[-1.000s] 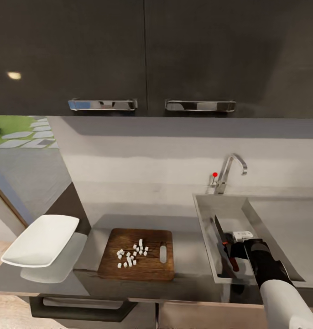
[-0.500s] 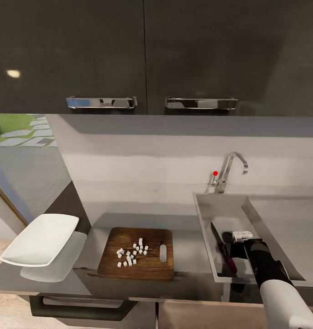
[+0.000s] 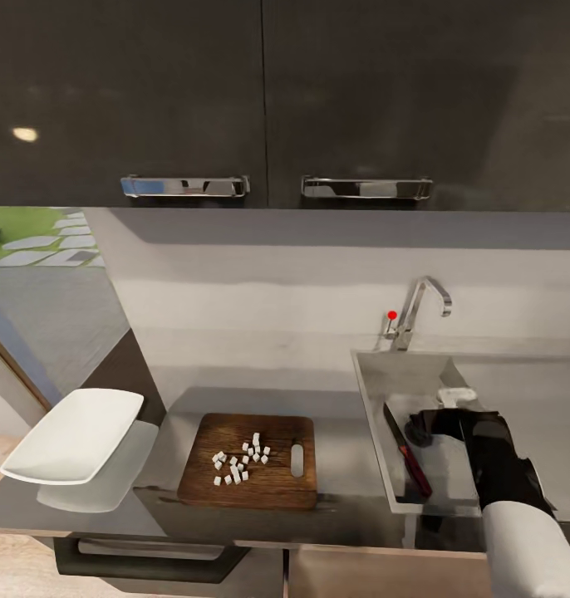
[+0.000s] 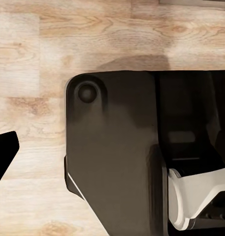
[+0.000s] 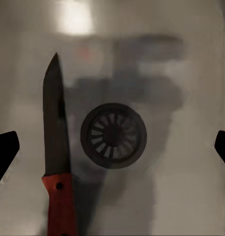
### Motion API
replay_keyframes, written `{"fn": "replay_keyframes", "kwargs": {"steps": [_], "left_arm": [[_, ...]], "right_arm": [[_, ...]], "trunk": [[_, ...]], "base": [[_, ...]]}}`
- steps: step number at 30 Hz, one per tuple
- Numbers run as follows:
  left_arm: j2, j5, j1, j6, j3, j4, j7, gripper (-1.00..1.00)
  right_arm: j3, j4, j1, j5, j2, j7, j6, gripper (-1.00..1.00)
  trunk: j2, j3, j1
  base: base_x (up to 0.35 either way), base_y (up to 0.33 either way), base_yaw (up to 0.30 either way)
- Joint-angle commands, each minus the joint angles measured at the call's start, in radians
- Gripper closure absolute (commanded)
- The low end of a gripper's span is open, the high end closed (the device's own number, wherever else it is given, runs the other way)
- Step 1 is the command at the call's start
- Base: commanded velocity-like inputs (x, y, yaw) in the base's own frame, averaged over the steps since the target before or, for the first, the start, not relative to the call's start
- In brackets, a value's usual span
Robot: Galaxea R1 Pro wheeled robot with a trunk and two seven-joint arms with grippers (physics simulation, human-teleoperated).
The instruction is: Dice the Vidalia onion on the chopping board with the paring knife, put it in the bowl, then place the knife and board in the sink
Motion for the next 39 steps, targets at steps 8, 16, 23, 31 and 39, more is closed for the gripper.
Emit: {"fn": "replay_keyframes", "kwargs": {"steps": [8,16,23,31,39], "left_arm": [[0.001,0.006,0.0,-0.001,-0.005,-0.002,-0.002,-1.0],[0.001,0.006,0.0,-0.001,-0.005,-0.002,-0.002,-1.0],[0.001,0.007,0.001,-0.001,-0.005,-0.002,-0.002,-1.0],[0.001,0.007,0.0,-0.001,-0.005,0.0,-0.002,-1.0],[0.001,0.007,-0.001,-0.001,-0.005,0.021,-0.002,-1.0]], "right_arm": [[-0.007,-0.184,0.005,0.013,0.004,0.123,0.032,-1.0],[-0.006,-0.284,0.011,0.013,0.036,0.182,-0.003,-1.0],[-0.006,-0.405,0.092,0.014,0.075,0.211,-0.07,-1.0],[-0.008,-0.499,0.144,0.018,0.108,0.336,-0.082,-1.0],[-0.009,-0.502,0.146,0.019,0.108,0.352,-0.083,-1.0]], "trunk": [[-0.002,-0.002,0.001],[-0.002,-0.002,0.001],[-0.002,-0.002,0.001],[-0.002,-0.002,0.001],[-0.002,-0.002,0.001]], "base": [[0.0,0.0,0.0],[0.0,0.0,0.0],[0.0,0.0,0.0],[-0.007,0.001,0.0],[-0.226,0.115,0.0]]}}
